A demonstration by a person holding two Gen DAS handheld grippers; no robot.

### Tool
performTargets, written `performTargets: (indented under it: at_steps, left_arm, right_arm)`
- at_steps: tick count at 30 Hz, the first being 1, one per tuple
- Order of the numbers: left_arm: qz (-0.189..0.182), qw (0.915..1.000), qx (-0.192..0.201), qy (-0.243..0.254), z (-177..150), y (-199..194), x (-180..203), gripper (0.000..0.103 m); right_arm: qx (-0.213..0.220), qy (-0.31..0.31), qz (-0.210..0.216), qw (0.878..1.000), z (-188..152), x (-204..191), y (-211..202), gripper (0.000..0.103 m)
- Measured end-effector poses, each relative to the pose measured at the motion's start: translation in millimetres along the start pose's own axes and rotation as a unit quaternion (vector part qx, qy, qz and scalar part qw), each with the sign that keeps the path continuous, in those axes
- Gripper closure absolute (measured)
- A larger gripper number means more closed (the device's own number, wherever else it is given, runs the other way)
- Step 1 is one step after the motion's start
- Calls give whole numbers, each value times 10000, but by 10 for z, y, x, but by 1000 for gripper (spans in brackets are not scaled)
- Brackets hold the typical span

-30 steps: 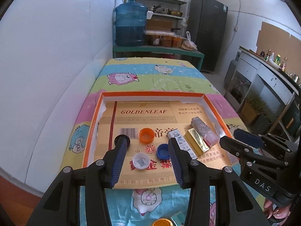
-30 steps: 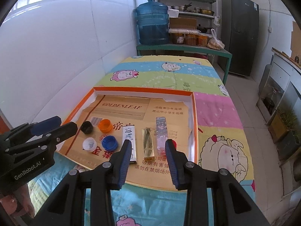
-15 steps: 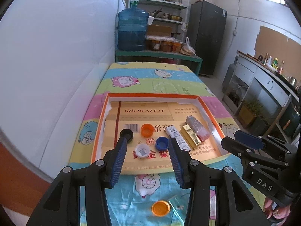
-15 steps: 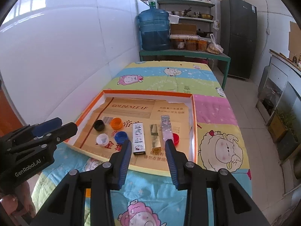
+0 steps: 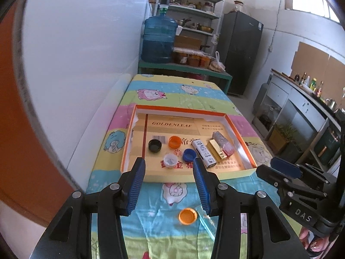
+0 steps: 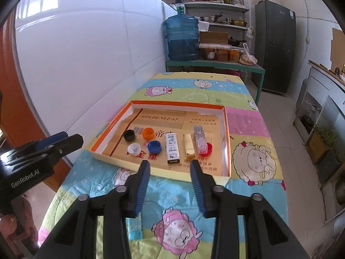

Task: Organize rigid objects
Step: 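Withdraw both open tools from the box toward the loose items on the quilt, then grasp the teal tube with the right tool while the left tool grasps the second orange cap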

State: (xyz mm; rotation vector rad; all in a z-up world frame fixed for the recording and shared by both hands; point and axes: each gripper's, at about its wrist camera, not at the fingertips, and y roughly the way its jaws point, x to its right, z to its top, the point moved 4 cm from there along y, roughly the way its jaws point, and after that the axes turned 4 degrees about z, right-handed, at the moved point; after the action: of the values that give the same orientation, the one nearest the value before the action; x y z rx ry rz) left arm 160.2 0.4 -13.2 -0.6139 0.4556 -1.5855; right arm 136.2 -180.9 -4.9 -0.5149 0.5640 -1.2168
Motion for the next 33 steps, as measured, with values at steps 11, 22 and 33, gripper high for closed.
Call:
performTargets:
  at_steps: [11, 22, 33]
  left_arm:
    - [7, 10000, 5, -87, -180, -194, -187, 56]
    - [-55, 9998, -169, -117, -423, -182, -258, 56]
    - [-159, 9990, -398, -91, -660, -42, -219, 56]
  right_arm:
    - [-104, -15, -49, 9999, -259, -155, -151, 48]
    - [-414, -108, 31, 9991, -528, -307, -38, 48]
    - [-741, -182, 228, 9968, -749, -419, 212, 48]
